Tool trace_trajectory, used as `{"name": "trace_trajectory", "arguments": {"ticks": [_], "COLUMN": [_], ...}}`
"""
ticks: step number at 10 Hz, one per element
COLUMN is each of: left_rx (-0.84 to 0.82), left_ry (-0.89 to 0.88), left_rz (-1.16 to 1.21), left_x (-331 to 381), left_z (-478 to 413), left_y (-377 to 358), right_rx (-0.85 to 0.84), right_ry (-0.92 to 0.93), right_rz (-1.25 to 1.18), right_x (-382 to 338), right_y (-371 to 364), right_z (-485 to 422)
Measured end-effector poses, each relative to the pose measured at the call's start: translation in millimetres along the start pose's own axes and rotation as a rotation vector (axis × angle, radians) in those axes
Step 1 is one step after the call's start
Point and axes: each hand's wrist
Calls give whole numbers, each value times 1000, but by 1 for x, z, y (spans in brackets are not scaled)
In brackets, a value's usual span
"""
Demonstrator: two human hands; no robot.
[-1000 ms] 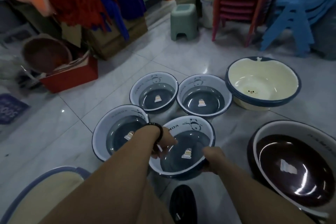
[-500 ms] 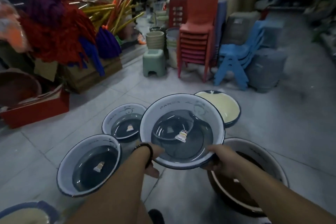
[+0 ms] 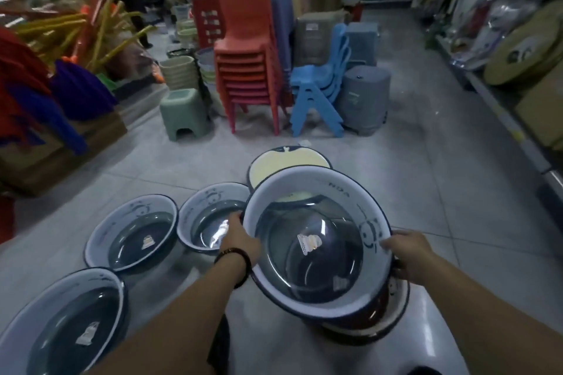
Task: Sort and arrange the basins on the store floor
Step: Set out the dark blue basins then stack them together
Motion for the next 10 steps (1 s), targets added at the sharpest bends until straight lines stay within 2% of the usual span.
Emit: {"name": "trace_trajectory", "arguments": {"ticks": [1,2,3,5,6,7,8,10], "left_rx": [-41,-69,-94,-147,-149,-186,-191,-255], "left_ry": [81,114,211,257,294,246,220,224], "left_rz": [-86,-117,-86,-101,-163,-294,-325,-285], "left_x": [18,20,-4,-56,-59,-72,-73,-79], "left_z": [-38,-66,-80,-109,-102,-115,-121,-130], "left_y": [-33,-73,-117,-180,-186,-202,-206,-204], "right_rx": [34,34,12,-7,-10,-26,-8,19], "right_ry": [-33,-158,-291,-316,-354,-461,-539,-566], "right_rz": [16,50,159,418,390,221,120,177], "right_x": [15,26,45,67,87,101,116,117], "right_y": [4,5,7,8,5,-4,-14,-26], "right_z": [-10,-15,-21,-45,-66,-74,-76,-69]}}
Point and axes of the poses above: each hand's wrist, its own z-axis away from the middle knuckle, its own y-axis out of the back of the hand, x = y × z, and after that the axes turned 6 degrees about y, right-handed
